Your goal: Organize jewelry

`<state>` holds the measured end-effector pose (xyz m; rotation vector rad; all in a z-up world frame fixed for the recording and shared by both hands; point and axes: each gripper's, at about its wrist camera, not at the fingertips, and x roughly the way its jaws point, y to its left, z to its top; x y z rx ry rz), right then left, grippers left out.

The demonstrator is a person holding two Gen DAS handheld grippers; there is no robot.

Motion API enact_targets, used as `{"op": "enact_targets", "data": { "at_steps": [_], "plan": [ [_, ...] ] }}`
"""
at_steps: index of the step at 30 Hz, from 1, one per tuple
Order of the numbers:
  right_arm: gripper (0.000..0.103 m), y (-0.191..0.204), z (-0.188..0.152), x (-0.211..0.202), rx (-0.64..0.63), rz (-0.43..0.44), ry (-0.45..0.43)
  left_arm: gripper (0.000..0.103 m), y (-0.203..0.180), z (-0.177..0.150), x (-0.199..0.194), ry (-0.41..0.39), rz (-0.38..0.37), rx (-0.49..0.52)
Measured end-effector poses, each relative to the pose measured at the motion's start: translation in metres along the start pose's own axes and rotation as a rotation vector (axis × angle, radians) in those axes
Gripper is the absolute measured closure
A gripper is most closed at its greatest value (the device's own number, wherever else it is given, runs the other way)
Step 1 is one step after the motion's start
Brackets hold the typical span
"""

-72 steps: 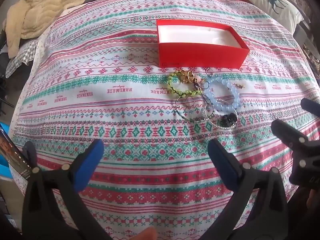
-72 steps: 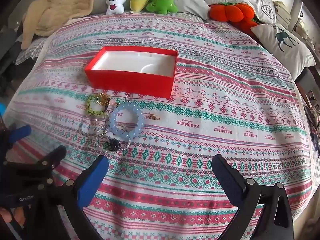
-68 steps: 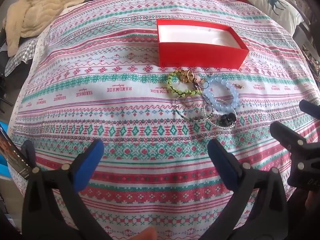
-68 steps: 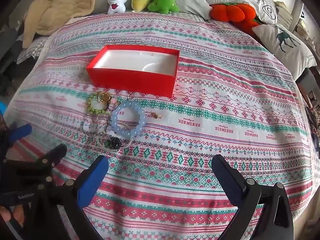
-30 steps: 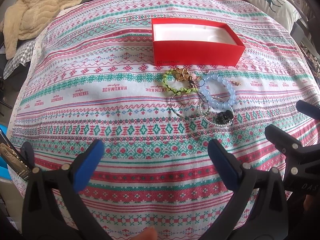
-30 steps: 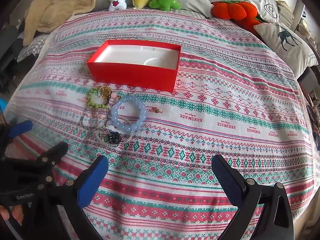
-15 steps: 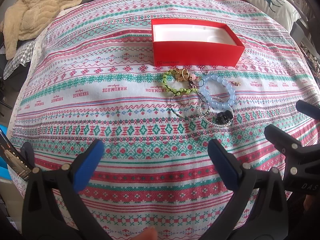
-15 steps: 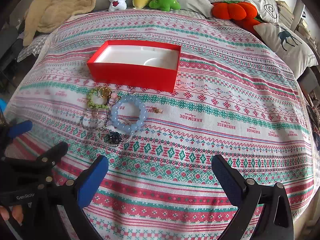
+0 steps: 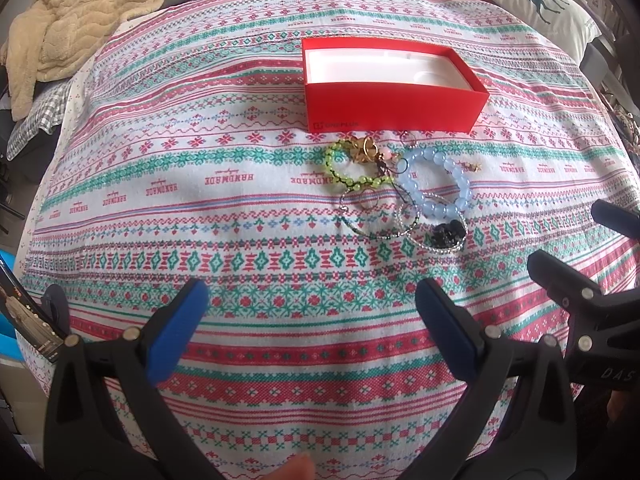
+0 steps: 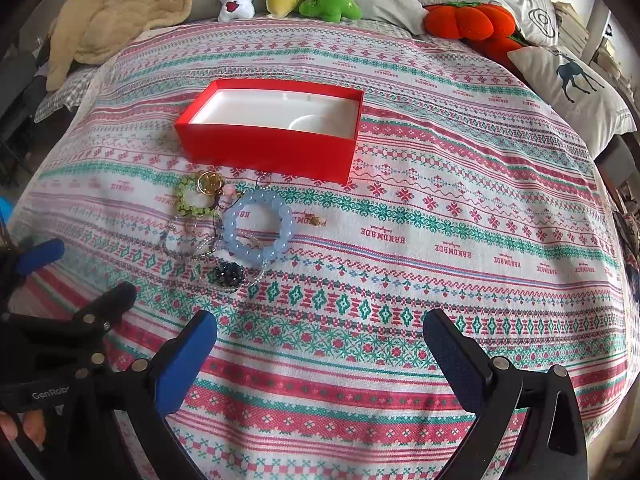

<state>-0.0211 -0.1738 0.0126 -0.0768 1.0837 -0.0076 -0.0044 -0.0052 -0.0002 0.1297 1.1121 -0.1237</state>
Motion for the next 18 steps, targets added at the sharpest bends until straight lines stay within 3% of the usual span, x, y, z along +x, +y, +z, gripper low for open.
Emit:
{"op": "enact_targets", "data": {
  "at_steps": [18],
  "plan": [
    [0.0,-0.0015,0.0008,-0.0016,0.004,-0.007,-0.006,0.0,0.0011,0.0039,-0.001,-0.006,0.0,-0.001]
  ]
}}
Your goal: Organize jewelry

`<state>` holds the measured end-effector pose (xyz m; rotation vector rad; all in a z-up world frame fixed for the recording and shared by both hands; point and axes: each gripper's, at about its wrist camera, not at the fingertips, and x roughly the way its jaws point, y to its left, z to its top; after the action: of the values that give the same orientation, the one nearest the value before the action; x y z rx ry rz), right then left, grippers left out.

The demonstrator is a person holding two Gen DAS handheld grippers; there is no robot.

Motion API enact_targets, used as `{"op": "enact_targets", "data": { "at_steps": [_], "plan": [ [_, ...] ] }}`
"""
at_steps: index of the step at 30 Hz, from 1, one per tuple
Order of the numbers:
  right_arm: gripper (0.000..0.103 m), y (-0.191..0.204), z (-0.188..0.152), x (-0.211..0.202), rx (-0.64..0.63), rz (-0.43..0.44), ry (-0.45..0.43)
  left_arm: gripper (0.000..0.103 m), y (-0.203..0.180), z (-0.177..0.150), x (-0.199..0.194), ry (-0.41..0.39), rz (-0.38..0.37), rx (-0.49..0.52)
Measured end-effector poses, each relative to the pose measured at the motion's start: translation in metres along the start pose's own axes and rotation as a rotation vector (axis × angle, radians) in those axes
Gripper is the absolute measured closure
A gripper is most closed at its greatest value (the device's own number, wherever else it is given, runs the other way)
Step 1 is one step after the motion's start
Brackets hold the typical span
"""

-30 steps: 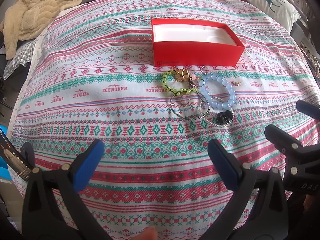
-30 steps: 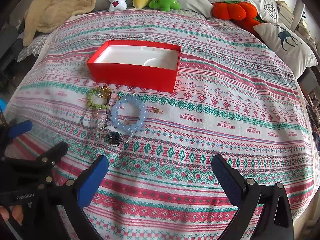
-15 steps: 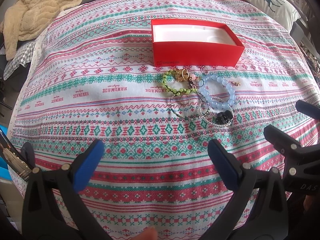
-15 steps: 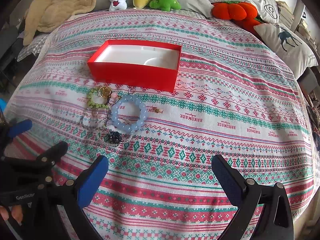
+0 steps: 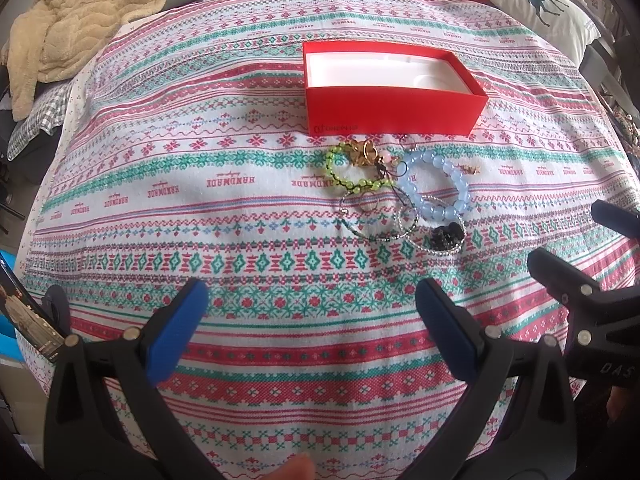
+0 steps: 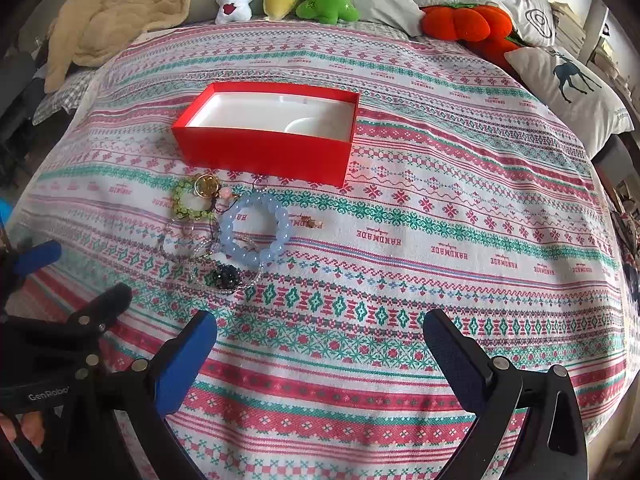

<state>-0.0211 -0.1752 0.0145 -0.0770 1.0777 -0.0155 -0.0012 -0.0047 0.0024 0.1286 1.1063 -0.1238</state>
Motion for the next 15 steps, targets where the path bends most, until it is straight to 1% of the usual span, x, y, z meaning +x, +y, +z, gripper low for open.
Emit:
{"op": "enact_targets", "data": {
  "at_steps": [15],
  "plan": [
    [0.0,-0.0011,0.002,-0.0009,-0.001,-0.005,-0.01,0.0,0.0056,0.0012,-0.0006,-0.016,0.003,-0.011]
  ]
}}
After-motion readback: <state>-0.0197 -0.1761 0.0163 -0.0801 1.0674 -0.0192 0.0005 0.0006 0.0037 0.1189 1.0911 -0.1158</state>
